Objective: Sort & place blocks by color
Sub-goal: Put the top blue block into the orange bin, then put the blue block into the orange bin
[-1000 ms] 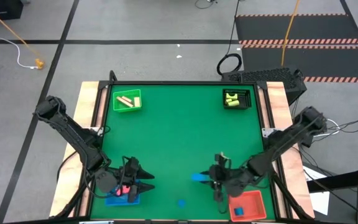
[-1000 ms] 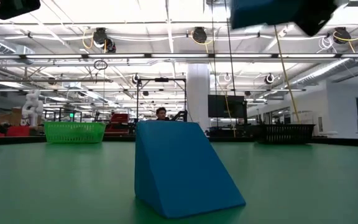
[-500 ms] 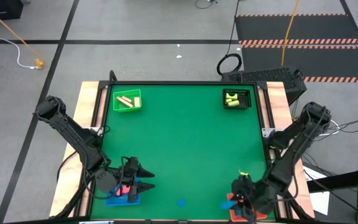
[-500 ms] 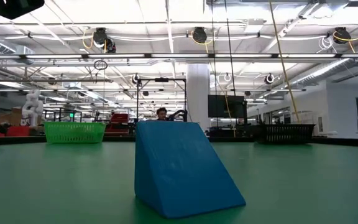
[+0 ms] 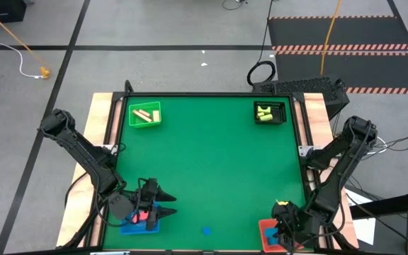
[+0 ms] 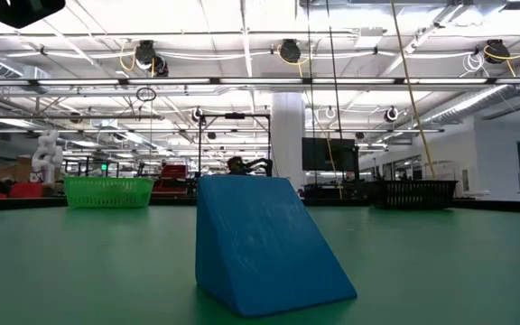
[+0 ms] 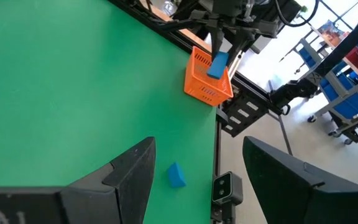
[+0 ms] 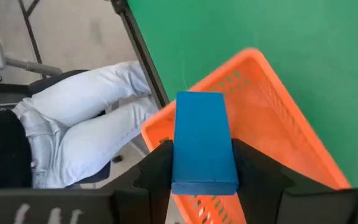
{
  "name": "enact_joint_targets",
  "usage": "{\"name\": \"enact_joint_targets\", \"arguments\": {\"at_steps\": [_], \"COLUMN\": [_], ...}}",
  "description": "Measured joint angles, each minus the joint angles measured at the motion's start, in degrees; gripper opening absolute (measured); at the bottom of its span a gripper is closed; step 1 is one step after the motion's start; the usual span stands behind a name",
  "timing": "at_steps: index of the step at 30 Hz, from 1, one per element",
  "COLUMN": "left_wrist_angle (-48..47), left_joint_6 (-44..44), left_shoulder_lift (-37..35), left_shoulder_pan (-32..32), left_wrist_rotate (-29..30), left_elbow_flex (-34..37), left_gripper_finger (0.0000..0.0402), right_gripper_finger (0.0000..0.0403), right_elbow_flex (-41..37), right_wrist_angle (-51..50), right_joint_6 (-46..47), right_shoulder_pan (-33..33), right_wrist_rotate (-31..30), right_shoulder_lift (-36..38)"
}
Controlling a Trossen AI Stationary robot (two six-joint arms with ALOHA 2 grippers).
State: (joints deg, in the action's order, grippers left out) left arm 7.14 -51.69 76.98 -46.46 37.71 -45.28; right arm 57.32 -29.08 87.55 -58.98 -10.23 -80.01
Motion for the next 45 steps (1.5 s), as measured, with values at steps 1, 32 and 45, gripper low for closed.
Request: {"name": "enact_joint_targets", "arguments": {"at_steps": [1, 32, 45], "left_wrist_angle": [0.0, 26.9, 26.6], "left_joint_6": [-0.3, 27.2, 34.3], "left_shoulder_lift": [0.0, 21.7, 27.2], "left_shoulder_pan": [0.0, 2.4, 8.6], "left_wrist_rotate": [0.0, -11.9, -23.4], "left_elbow_flex": [0.0, 0.0, 0.0], "left_gripper_finger": [0.0241, 0.0241, 0.0241], "right_gripper_finger": [0.0145, 0.0238, 0.0238], "right_elbow_flex": [0.0, 0.0, 0.0], "right_wrist_angle": [-0.3, 13.6, 15.6], "right_joint_6": [1.4, -23.9, -34.7], "right_shoulder_pan": [0.0, 6.9, 7.8], "right_wrist_rotate": [1.0, -11.4, -13.7], "right_shoulder_lift": [0.0, 0.0, 0.0]}}
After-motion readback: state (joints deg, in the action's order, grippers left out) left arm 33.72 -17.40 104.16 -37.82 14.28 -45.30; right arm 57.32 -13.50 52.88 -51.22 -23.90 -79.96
